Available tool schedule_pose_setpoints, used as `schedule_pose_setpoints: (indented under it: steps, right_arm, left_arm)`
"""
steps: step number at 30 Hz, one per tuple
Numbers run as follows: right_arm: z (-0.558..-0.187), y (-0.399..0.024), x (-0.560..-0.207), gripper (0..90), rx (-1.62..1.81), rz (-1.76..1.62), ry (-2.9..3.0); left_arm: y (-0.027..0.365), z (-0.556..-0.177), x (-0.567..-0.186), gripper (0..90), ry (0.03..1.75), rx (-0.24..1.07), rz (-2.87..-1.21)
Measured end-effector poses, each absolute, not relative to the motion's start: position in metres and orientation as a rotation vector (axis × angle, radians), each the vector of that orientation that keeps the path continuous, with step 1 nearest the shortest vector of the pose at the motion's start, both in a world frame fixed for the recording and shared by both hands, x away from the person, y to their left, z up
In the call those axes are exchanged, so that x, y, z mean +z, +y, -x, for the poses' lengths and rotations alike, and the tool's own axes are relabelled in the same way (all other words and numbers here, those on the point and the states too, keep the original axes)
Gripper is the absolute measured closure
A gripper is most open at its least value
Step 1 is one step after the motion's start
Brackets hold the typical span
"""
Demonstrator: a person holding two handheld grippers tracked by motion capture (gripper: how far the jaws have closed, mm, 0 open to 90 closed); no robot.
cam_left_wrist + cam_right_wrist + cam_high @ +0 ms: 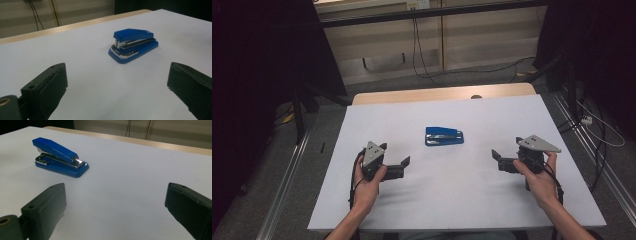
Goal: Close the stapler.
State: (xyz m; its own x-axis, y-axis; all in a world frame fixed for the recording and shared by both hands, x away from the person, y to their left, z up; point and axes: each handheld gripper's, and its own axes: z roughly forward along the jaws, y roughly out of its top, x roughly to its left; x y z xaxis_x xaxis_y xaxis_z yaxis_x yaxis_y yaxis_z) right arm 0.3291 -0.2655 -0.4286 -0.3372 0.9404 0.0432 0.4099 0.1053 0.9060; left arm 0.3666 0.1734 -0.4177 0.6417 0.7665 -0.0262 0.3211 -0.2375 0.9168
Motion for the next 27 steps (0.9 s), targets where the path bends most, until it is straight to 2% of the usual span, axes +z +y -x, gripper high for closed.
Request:
schedule_pose_setpoints:
  steps: [27]
  right_arm:
    - [-0.284,-0.286,-0.431,3.6,1.164,-1.361,1.768]
  left_arm:
    - [0.21,-0.324,-0.418,3.0,0.874,0.549,-1.837]
